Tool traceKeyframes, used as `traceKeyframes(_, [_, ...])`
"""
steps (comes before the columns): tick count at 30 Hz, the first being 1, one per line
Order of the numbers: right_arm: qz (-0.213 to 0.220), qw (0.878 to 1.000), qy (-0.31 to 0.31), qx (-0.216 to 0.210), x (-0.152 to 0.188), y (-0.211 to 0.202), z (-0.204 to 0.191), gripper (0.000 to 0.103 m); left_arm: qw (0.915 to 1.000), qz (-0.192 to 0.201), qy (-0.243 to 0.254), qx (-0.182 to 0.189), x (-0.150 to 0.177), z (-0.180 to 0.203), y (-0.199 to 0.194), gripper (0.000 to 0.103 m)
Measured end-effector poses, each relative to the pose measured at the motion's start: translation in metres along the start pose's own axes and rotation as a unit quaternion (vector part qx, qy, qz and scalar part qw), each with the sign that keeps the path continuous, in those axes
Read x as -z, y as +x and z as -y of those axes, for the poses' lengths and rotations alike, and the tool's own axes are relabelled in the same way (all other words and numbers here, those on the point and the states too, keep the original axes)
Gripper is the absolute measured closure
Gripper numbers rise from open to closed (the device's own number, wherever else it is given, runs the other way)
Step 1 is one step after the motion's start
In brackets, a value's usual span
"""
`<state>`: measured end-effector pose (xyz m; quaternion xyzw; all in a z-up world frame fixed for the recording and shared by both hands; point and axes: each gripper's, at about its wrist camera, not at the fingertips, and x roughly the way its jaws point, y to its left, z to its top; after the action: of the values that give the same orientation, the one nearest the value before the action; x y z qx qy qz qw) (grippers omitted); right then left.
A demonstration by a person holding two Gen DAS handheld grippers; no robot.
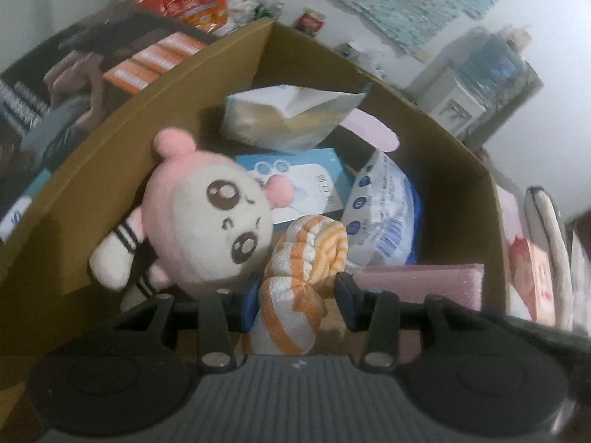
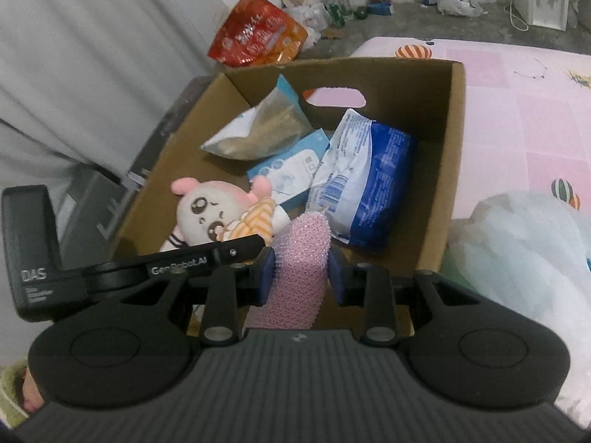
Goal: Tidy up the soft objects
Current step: 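Carry the striped towel roll and pink sponge over the cardboard box, then open both tools to drop the towel roll and sponge into the box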
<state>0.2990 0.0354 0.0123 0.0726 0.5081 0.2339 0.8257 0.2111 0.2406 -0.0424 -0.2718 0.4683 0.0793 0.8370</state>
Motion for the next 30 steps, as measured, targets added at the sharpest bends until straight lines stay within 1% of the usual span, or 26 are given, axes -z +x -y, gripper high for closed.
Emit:
traceKeyframes(4, [-0.015,1.0,-0.009,0.016,-0.004,0.019,-0.003,0.074,0.999,0.0,-0.045,0.006,0.001,-0.01,0.003,0.058])
traceKeyframes(6, [-0.02,1.0,-0.011,0.018,-0.006,0.026,-0.006,0.073,0.9978,0.004,-0.064,0.016,0.002,-0.013,0.004,0.058])
traceKeyframes(10, [-0.028,0.999,-0.01,0.021,-0.008,0.039,-0.01,0.073,0.9973,0.003,-0.073,0.011,0.004,-0.012,0.005,0.057])
traceKeyframes(13, [-0.039,0.999,-0.008,0.023,-0.01,0.046,-0.007,0.07,0.9952,-0.007,-0.094,0.027,0.001,-0.021,0.007,0.054])
traceKeyframes(15, [-0.046,0.999,-0.012,0.024,-0.009,0.049,-0.007,0.071,0.9949,-0.013,-0.096,0.028,0.001,-0.023,0.009,0.054])
traceKeyframes(18, [-0.046,0.998,-0.021,0.03,-0.009,0.048,-0.009,0.069,0.9949,-0.018,-0.096,0.026,0.003,-0.025,0.009,0.053])
traceKeyframes(23, [-0.027,0.999,-0.024,0.023,-0.011,0.036,-0.011,0.057,0.9946,-0.016,-0.098,0.032,0.003,-0.026,0.005,0.051])
traceKeyframes(27, [-0.009,1.0,-0.02,0.018,-0.013,0.022,-0.009,0.056,0.9949,-0.011,-0.095,0.032,0.002,-0.025,0.002,0.051])
traceKeyframes(30, [0.012,1.0,-0.015,0.006,-0.014,0.002,-0.005,0.056,0.995,-0.007,-0.093,0.035,0.001,-0.024,-0.002,0.051])
